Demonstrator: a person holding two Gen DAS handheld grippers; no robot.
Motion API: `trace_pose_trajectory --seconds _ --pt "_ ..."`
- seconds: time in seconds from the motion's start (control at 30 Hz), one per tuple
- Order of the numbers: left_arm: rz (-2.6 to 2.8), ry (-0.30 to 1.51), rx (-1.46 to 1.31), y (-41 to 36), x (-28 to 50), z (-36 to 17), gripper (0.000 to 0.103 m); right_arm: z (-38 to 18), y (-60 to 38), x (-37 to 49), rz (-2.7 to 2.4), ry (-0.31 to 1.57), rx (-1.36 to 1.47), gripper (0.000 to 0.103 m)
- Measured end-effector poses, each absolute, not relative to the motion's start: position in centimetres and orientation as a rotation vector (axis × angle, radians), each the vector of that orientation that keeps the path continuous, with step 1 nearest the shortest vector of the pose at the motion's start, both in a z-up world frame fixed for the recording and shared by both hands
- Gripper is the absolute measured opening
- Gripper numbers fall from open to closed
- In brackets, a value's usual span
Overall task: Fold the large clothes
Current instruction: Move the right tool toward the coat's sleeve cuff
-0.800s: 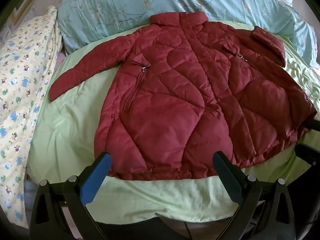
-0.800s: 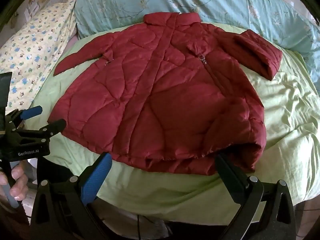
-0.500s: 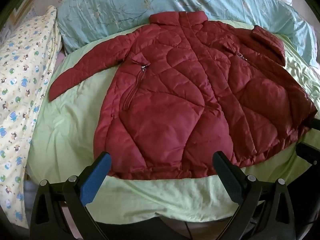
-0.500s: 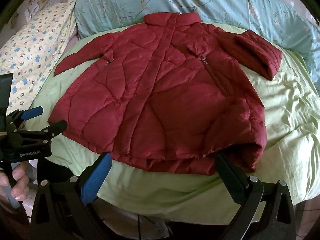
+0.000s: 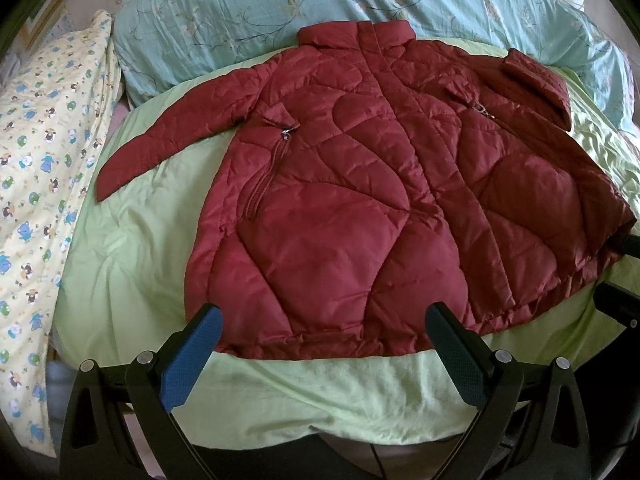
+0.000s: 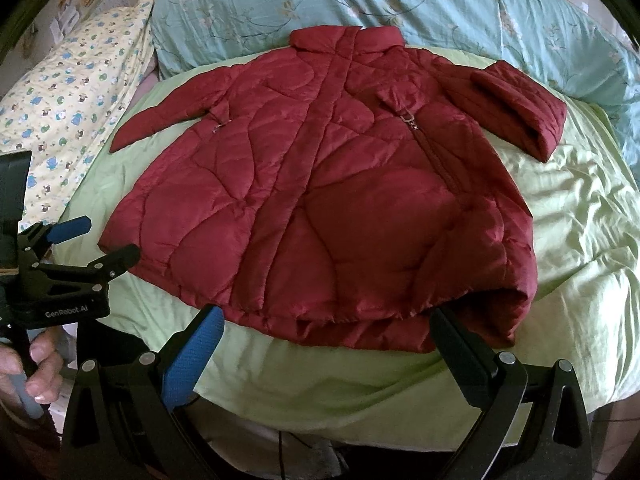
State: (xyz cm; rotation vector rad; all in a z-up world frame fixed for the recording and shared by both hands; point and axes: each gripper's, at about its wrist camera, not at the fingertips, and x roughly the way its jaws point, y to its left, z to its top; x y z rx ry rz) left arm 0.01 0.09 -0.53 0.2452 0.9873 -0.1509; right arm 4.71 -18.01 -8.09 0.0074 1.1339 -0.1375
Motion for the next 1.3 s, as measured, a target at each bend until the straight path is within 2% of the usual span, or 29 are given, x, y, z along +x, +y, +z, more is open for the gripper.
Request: trace_pose_trajectory --seconds 0.8,1.03,1.3 --pt "-0.163 1.037 0.244 -0.1 0.6 -1.4 0.102 -7.8 -18.2 5.2 -0.134 1.188 0.008 0.103" --pt "-0.173 1.052 0.236 0.1 1.7 -2.0 0.102 -7.9 -18.4 5.6 -0.13 1.051 -0.029 0.103" --pt "-0.199 1.022 0.19 0.2 3.6 -2.6 0.102 -6.8 -20.1 7.2 -0.171 1.016 -0.036 0.102"
